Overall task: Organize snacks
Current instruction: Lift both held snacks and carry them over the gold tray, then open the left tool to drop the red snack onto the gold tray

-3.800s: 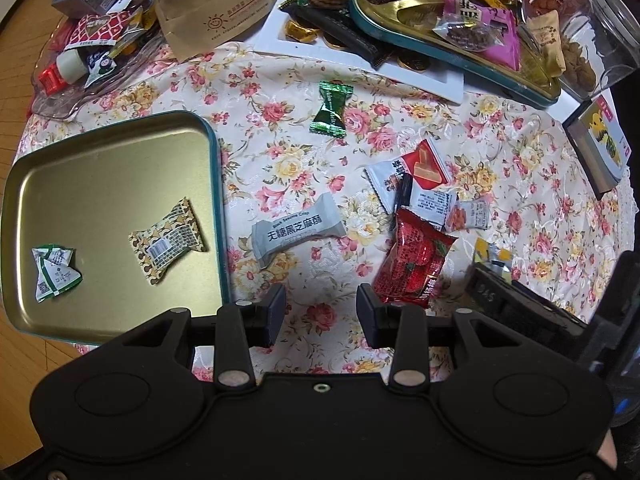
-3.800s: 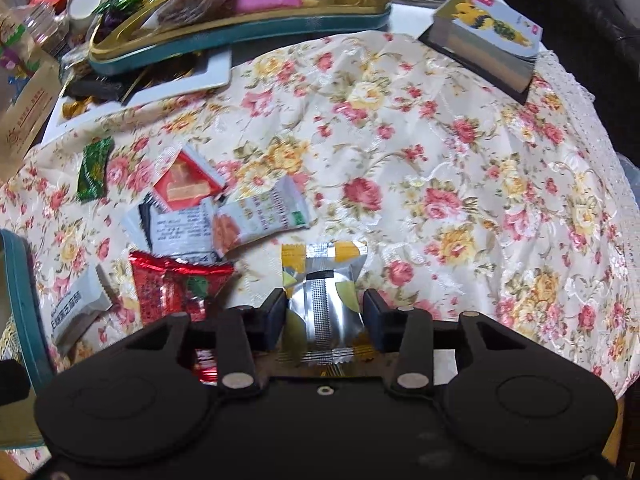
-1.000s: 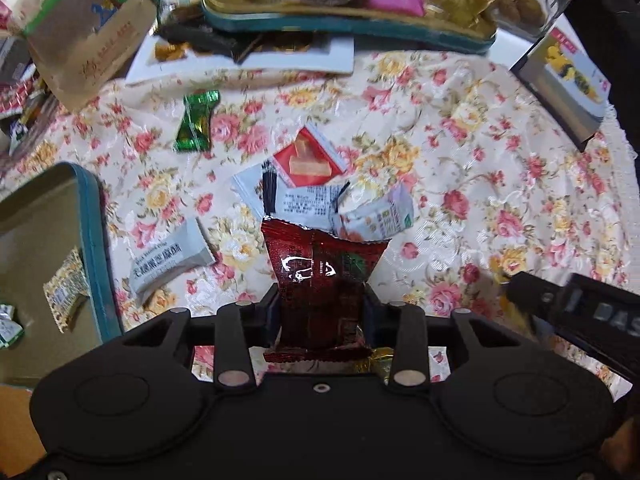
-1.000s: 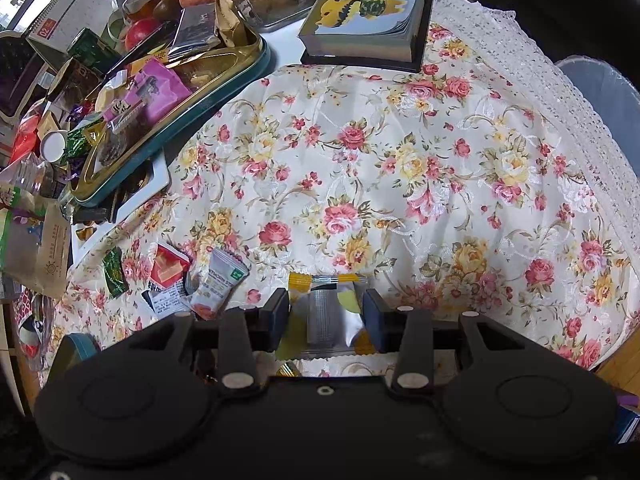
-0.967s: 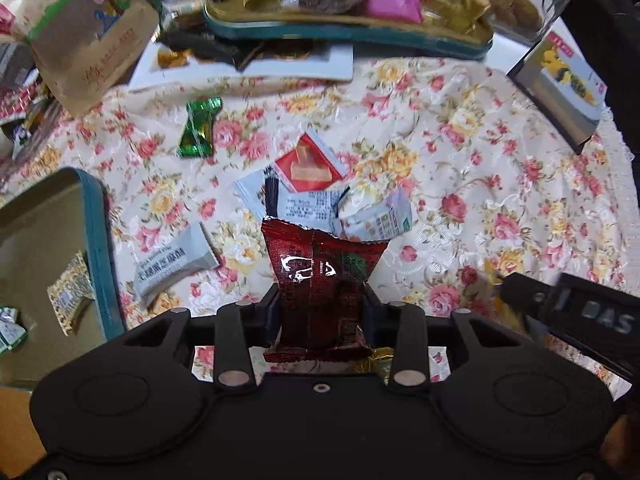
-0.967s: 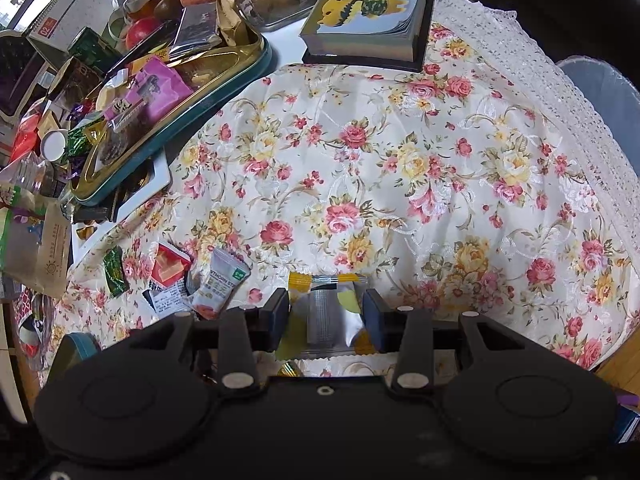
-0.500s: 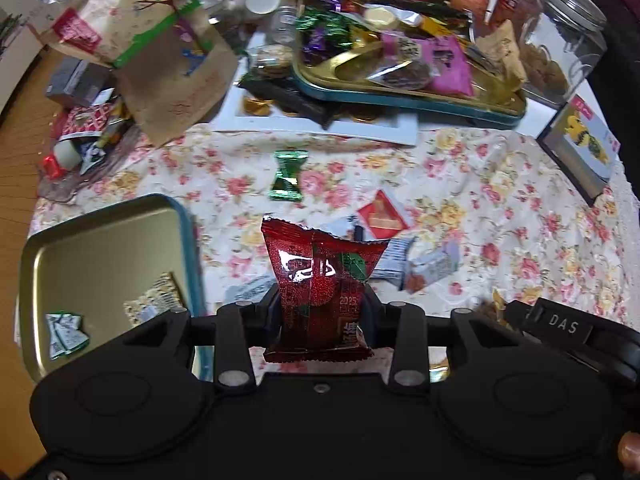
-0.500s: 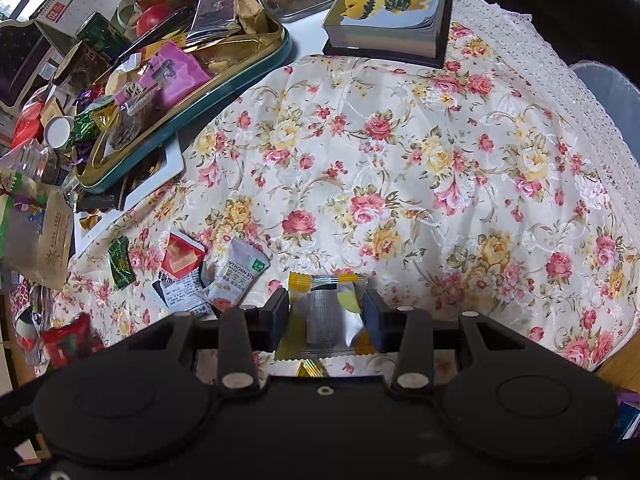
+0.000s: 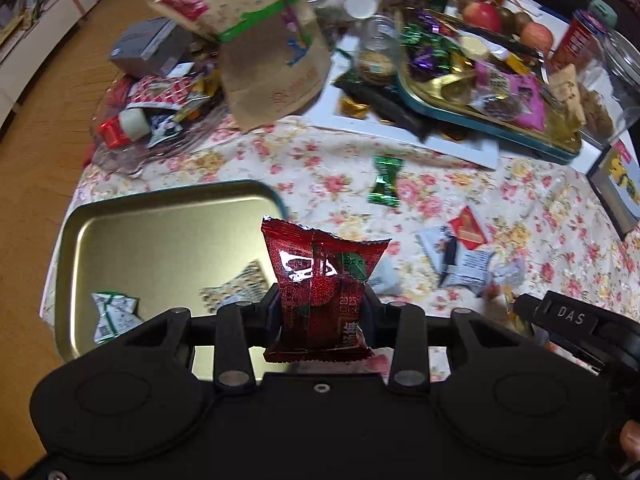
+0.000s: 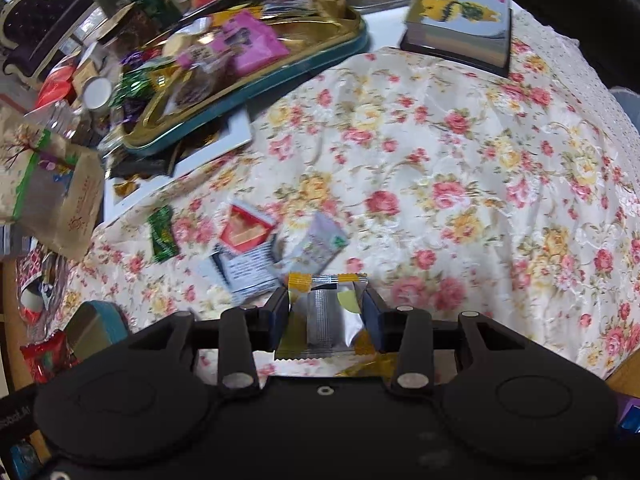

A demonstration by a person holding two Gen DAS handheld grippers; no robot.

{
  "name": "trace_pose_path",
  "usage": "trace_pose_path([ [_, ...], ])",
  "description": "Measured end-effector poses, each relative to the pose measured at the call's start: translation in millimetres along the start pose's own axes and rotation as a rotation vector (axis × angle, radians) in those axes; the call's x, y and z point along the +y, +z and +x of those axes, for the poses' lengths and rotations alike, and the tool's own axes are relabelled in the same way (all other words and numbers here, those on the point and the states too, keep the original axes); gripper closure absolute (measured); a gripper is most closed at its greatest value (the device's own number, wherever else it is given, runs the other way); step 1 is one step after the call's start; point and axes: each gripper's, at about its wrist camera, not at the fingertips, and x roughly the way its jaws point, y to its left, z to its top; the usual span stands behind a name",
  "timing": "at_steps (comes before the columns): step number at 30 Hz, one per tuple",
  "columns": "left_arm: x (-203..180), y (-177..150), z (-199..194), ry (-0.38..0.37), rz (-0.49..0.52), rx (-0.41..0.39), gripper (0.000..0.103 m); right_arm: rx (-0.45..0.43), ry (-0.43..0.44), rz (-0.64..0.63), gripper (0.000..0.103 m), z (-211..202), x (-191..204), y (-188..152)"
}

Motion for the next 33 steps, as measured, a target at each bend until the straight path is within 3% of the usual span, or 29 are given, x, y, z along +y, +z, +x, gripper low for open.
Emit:
trace_pose_path([
  [12, 110, 5, -7, 0.059, -0.199, -0.049, 0.056, -0.061, 0.189, -0.242, 0.060, -18, 109, -51],
  [20, 173, 8, -12, 0.116, -0.334, -0.092, 0.056, -0.011, 0.297, -0.384, 0.063, -14, 154, -89],
  [26, 189, 9, -10, 0.119, -0.373, -0.099, 0.056, 0.001, 0.311, -0.432, 0.064, -10, 168, -99],
  [33, 185, 9, -10, 0.106, -0.351, -0.096, 0.056, -0.003, 0.315, -0.424, 0.064, -13, 167, -97],
])
